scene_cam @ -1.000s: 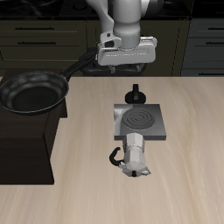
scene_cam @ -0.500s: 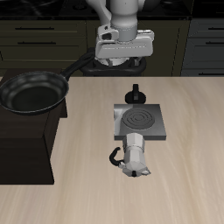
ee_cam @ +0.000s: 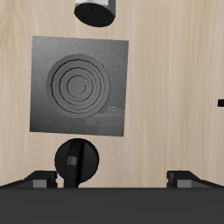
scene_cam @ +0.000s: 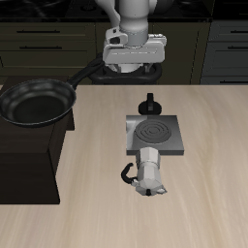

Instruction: Place the moka pot on the stove and turn on the stove

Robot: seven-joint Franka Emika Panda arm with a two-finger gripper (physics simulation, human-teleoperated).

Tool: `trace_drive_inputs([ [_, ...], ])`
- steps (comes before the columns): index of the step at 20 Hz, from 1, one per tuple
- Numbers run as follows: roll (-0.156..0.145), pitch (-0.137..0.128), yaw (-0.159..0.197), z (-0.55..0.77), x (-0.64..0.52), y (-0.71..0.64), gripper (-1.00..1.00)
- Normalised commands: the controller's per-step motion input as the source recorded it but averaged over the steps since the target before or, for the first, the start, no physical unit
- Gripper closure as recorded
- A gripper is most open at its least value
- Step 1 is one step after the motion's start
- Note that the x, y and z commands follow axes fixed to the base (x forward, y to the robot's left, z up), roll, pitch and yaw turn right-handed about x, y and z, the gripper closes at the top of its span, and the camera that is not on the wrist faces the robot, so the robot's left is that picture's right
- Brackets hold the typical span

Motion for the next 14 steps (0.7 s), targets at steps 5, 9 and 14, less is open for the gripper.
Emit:
trace_drive_inputs([
  [5, 0.029, 0.039, -0.03, -0.19, -0.26, 0.16, -1.0],
  [9, -0.115, -0.009, 0.032, -0.11, -0.2, 0.1, -1.0],
  [14, -0.142, -0.002, 0.024, -0.07, -0.17, 0.1, -1.0],
])
